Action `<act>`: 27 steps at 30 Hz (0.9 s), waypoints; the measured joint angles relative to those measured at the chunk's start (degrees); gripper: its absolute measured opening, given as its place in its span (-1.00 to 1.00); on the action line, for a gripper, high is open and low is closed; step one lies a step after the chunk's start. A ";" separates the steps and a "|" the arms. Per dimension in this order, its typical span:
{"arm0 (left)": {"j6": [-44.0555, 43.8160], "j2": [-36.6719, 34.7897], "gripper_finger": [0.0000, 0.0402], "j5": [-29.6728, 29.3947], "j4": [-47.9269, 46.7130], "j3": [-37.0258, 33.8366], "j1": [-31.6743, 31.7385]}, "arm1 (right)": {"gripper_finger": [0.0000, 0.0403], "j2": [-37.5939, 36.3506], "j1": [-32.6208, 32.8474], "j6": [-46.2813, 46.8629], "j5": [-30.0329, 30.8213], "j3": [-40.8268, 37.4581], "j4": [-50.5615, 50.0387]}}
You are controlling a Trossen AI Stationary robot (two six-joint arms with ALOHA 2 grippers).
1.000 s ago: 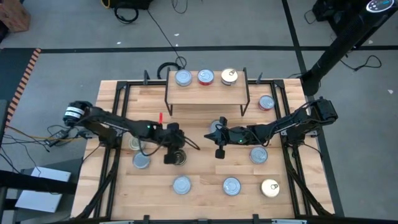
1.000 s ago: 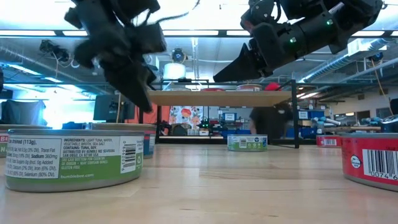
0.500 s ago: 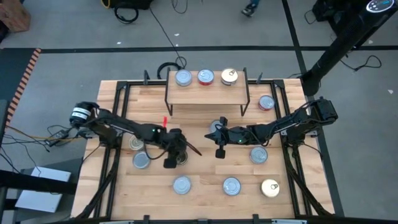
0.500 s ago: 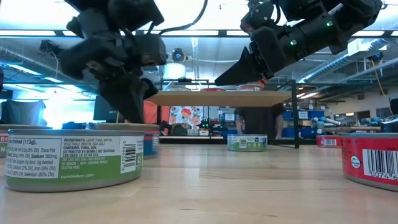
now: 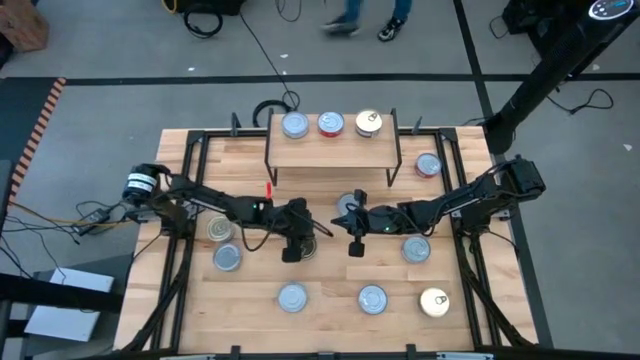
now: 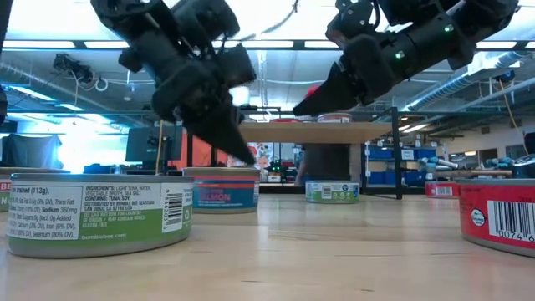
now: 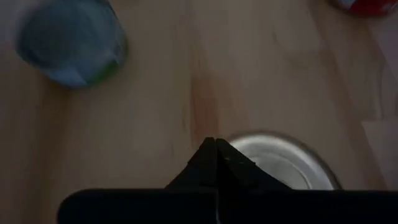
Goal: Stack canned seafood by type on shelf
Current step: Stack the blue and pink tuna can on top of the blue and pink tuna can on the shelf
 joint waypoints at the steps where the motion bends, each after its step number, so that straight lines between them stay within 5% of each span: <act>1: 0.81 -1.10 -1.00 -0.62 -0.01 0.00 -0.07 | -0.97 -0.10 0.03 -0.01 0.04 0.00 0.06; 7: 1.92 -6.18 -1.00 0.27 3.22 -0.11 0.17 | -0.97 -0.54 0.63 1.25 0.12 0.03 -0.28; 14: 1.87 -7.21 -1.00 11.31 28.52 -11.29 1.88 | -0.96 0.70 2.62 5.38 -0.63 0.05 0.65; 27: -0.06 -7.25 -1.00 16.37 55.84 -27.32 11.06 | -0.96 8.13 5.33 12.11 -5.01 2.95 5.49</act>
